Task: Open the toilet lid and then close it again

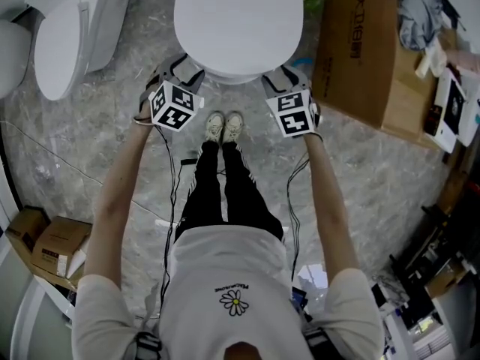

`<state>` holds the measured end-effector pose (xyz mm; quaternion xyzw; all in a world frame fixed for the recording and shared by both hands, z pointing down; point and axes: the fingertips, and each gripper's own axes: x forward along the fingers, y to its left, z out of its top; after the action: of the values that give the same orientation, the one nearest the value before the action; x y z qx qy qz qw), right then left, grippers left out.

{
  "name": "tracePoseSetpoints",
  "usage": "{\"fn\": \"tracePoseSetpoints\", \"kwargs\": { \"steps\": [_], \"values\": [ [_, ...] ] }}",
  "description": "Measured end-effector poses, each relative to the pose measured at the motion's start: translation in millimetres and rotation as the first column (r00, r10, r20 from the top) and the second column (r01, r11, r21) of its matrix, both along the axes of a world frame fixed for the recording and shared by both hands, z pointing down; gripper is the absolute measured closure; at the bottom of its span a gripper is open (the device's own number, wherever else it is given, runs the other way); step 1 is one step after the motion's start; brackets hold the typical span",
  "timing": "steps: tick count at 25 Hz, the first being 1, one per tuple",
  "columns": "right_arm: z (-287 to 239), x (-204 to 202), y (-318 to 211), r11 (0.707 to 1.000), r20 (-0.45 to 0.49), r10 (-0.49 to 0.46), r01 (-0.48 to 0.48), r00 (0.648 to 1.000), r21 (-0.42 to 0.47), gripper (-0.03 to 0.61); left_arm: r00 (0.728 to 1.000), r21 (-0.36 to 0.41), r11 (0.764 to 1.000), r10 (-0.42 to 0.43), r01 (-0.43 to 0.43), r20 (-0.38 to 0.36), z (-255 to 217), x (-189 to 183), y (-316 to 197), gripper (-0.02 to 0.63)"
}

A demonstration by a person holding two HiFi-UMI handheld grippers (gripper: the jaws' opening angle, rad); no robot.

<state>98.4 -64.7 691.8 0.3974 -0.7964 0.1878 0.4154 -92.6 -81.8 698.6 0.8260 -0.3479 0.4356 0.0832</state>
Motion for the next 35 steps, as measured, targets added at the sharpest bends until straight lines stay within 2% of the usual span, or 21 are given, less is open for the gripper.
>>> {"fn": "tracePoseSetpoints", "kwargs": {
  "steps": [10, 22, 35],
  "values": [
    [45.1, -0.9, 15.4, 0.996, 0.010, 0.027, -0.026, 1.000, -0.085, 0.348, 0.999, -0.094, 0.995, 0.043, -0.040, 0.026, 47.0, -2.8, 17.8, 0.359],
    [113.0, -4.5, 32.1, 0.974, 0.031, 0.092, -0.083, 0.995, -0.211, 0.350, 1.000, -0.217, 0.976, 0.000, -0.001, -0.002, 114.6, -4.8, 34.2, 0.359],
    [172.3, -5.5, 40.0, 0.959, -0.035, 0.085, -0.091, 0.996, -0.267, 0.351, 0.999, -0.283, 0.959, -0.026, 0.017, -0.028, 172.3, -5.8, 38.9, 0.359]
  ]
}}
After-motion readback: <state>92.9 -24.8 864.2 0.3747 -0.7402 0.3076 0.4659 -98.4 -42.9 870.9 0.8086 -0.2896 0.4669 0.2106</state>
